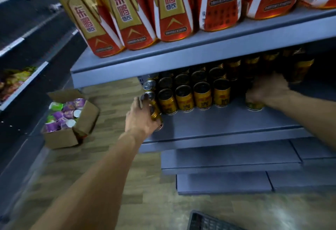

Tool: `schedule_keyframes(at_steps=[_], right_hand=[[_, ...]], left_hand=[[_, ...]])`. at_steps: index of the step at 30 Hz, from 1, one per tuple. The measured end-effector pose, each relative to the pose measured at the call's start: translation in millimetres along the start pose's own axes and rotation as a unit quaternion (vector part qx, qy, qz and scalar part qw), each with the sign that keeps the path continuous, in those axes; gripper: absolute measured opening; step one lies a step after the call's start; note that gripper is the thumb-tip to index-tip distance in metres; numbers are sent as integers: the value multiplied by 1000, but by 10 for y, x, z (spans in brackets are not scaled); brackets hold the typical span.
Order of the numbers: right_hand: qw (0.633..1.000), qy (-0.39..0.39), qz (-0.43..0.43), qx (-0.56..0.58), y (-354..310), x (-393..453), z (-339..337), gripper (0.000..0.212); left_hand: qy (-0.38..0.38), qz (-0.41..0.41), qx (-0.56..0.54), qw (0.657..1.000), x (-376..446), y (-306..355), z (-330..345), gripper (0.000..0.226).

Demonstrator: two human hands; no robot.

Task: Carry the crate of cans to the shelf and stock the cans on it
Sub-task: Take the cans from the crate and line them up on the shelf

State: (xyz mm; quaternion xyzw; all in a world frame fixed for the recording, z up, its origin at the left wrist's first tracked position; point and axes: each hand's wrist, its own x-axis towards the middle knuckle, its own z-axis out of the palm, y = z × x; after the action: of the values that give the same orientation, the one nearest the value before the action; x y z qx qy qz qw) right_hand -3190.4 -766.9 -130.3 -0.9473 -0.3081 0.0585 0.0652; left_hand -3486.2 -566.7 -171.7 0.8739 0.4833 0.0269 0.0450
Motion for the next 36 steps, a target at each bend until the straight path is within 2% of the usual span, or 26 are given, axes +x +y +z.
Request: schedule_keyframes(at_steps=[1, 3, 7, 11, 13, 16, 19, 25, 33, 36], right_hand=[[1000, -8, -10, -9, -144, -120, 33, 34], [999, -21, -43, -15, -388, -365, 148, 30], [994, -34, -102, -20, -776, -554, 314, 34], [984, -57, -158, 61, -1199, -656, 418, 45], [976, -58, -179, 107, -1345, -711, 544, 50], [966, -54, -197, 156, -1531, -742, 667, 46], [957, -64, -203, 194, -1676, -770, 760, 42], [954, -82, -200, 207, -1846, -897, 814, 57], [962, -72, -222, 144, -1916, -755, 614, 41], [958, -93, -238, 127, -1938, -763, 542, 47]], left_hand=[[-29, -1, 16, 999, 115, -58, 23, 107], [-87, 11, 50, 995, 312, -158, 76, 116], [-159, 37, 37, 986, 306, -180, 125, 98], [-141, 55, 35, 988, 332, -185, 147, 95], [-155, 49, 15, 986, 309, -174, 151, 100], [-155, 24, -30, 987, 247, -145, 84, 112], [-154, 15, -66, 986, 200, -109, -20, 114], [-175, 7, -72, 982, 104, -155, -85, 115], [-170, 11, -79, 982, 137, -156, -77, 113], [-169, 12, -78, 982, 120, -143, -65, 114]])
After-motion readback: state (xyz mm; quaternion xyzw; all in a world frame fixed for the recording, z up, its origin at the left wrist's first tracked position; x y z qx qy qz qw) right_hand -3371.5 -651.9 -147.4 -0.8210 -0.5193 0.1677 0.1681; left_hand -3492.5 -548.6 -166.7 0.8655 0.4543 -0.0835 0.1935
